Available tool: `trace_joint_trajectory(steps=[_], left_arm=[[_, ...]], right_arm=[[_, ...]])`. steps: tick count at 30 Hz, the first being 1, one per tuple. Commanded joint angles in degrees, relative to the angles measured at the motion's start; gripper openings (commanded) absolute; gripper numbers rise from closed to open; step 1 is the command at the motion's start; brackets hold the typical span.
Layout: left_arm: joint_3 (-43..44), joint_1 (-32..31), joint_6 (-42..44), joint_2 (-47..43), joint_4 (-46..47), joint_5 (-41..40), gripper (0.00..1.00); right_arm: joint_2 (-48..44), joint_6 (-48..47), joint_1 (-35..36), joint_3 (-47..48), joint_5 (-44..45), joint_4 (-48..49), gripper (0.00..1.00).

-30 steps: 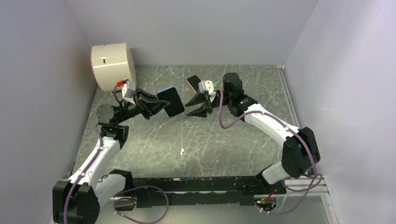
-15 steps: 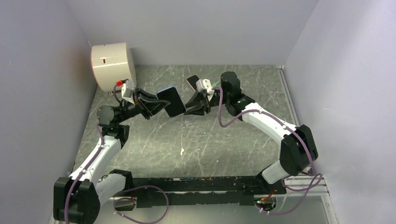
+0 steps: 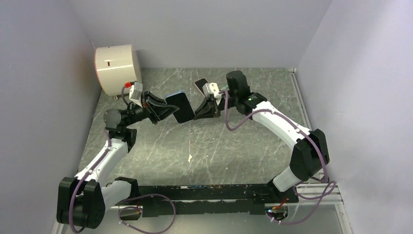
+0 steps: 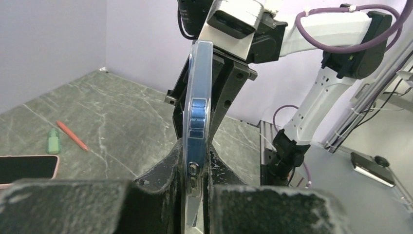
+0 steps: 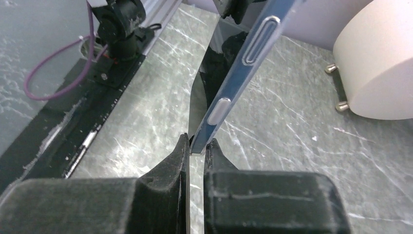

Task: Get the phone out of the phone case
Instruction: Remove the phone case from the phone.

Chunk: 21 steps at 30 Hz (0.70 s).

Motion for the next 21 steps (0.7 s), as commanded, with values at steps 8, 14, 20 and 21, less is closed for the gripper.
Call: trace_joint_trajectory(steps=[8, 14, 20, 21], left_arm=[[6.06, 0.29, -10.42, 2.46, -3.87, -4.16, 0.03], [7.59, 0.29, -10.07, 1.66, -8.96, -4.10, 0.02], [8.09, 0.29, -10.75, 1.75, -10.03, -4.07, 0.03], [8.01, 0.37, -10.97, 1.68, -9.57, -4.03, 0.03]], right_arm=[[5.26, -39.45, 3.48, 15.26, 9.18, -28.43, 0.00], [6.06, -43.70, 6.43, 15.61, 17.63, -29.32, 0.00], [3.64, -42.35, 8.23, 11.53, 20.33, -21.56, 0.00], [3.11, -41.42, 8.23, 10.49, 20.37, -19.31, 0.00]])
